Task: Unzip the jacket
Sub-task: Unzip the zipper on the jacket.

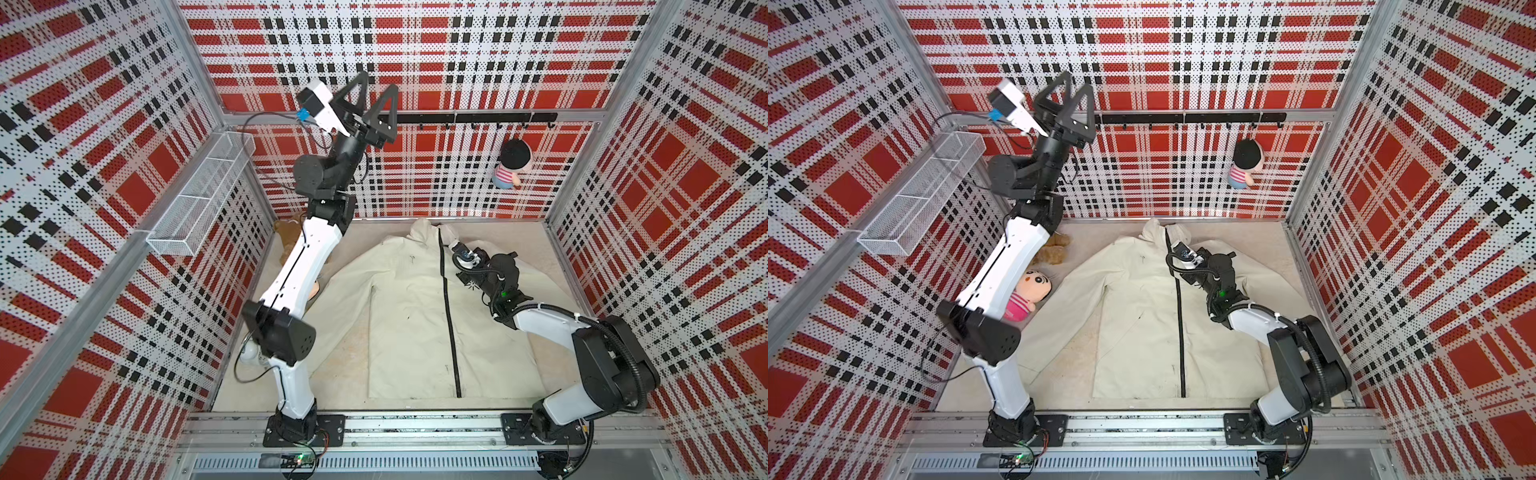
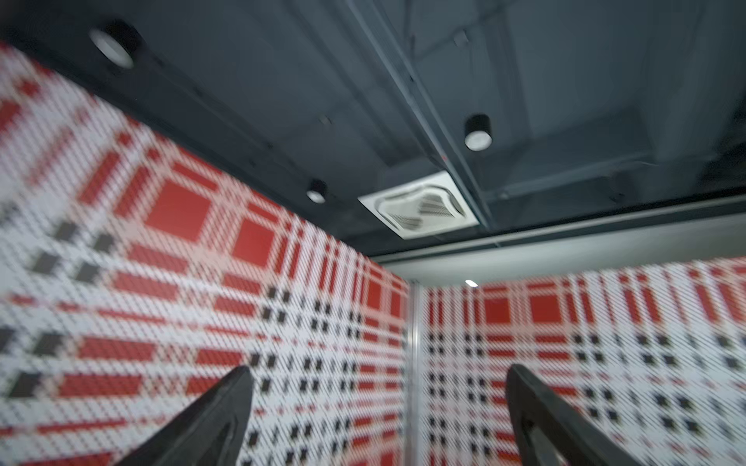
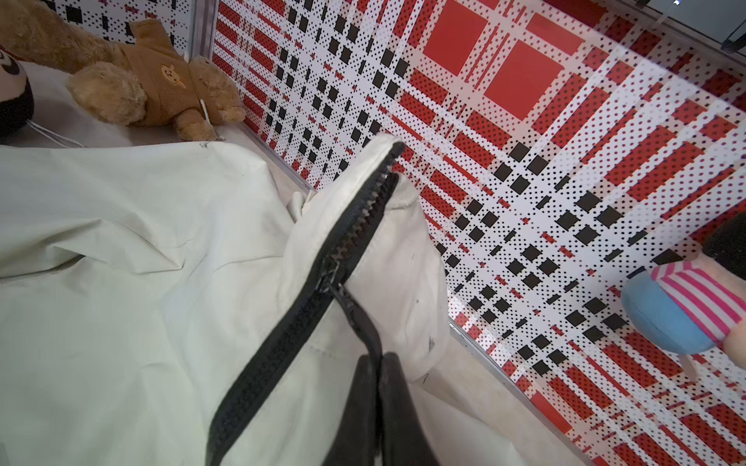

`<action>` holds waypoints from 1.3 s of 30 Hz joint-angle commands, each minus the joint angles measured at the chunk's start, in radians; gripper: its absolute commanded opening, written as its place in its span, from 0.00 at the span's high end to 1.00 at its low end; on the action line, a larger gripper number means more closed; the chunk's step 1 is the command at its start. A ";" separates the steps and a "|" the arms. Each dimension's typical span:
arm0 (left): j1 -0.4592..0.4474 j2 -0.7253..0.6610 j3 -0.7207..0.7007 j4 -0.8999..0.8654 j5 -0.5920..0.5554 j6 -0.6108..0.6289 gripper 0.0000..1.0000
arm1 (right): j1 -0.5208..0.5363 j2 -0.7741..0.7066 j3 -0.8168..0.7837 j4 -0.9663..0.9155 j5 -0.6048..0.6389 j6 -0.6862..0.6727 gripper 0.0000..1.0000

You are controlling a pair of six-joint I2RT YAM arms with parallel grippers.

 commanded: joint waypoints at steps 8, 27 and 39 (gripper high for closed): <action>-0.083 -0.003 -0.379 0.169 -0.122 0.696 0.02 | 0.027 -0.160 -0.039 0.017 -0.012 0.057 1.00; -0.015 0.186 0.020 -1.329 0.451 0.870 0.06 | 0.070 -0.195 -0.090 0.035 0.058 -0.059 1.00; -0.069 0.099 -0.239 -1.405 0.337 1.089 0.02 | 0.081 -0.209 -0.066 -0.080 -0.011 -0.108 1.00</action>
